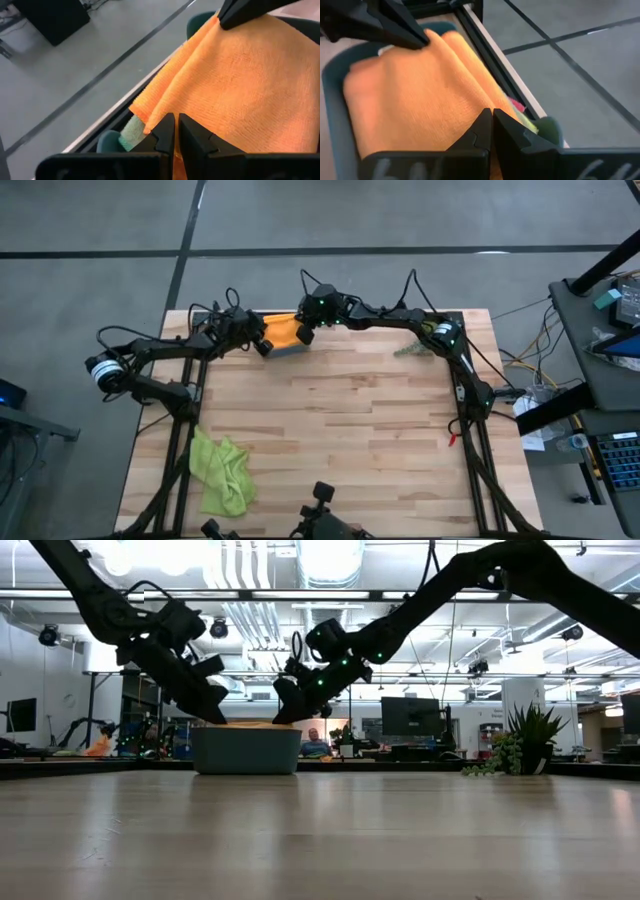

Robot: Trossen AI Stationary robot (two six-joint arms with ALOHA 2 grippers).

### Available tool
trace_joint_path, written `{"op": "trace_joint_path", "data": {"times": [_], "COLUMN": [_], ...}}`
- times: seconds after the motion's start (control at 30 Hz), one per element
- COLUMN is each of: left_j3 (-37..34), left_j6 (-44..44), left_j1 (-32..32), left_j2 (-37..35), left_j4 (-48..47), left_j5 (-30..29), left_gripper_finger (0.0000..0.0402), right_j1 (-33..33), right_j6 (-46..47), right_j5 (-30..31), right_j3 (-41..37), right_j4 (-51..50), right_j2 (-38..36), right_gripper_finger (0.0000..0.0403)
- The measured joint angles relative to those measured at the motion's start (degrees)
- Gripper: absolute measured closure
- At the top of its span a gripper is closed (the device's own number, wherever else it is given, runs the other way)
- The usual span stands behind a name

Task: Fold microfiber towels
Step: Put the orange microfiber towel into the green bin, then fold the light green microfiber towel

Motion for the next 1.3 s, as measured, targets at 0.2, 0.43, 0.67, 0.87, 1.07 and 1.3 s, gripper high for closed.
{"op": "trace_joint_path", "data": {"times": [0.2,0.43,0.67,0.87,1.07,1.3], "left_j3": [0.22,0.31,0.33,3.26,8.11,9.0], "left_j6": [-0.33,-0.81,-7.32,-8.61,-18.33,-35.64], "left_j1": [0.0,-1.42,-8.64,-16.78,-22.54,-30.91], "left_j2": [-0.54,-8.9,-20.09,-25.51,-25.61,-22.86], "left_j4": [-0.1,-0.94,-3.61,-8.23,-22.29,-33.16], "left_j5": [0.0,0.76,5.11,5.36,5.33,10.9], "left_gripper_finger": [0.0392,0.0392,0.0392,0.0392,0.0392,0.0392], "right_j1": [-0.02,0.5,4.01,8.32,11.44,13.25], "right_j6": [0.08,0.05,-1.29,-2.74,-3.75,-5.13], "right_j5": [0.02,0.11,0.04,0.06,0.06,0.01], "right_j3": [-0.02,-0.03,-0.04,-1.28,-8.81,-21.79], "right_j4": [-0.19,-5.51,-14.28,-16.3,-11.79,1.34], "right_j2": [0.24,-4.44,-8.45,-10.37,-15.81,-23.93], "right_gripper_finger": [0.0394,0.0394,0.0394,0.0394,0.0394,0.0394]}}
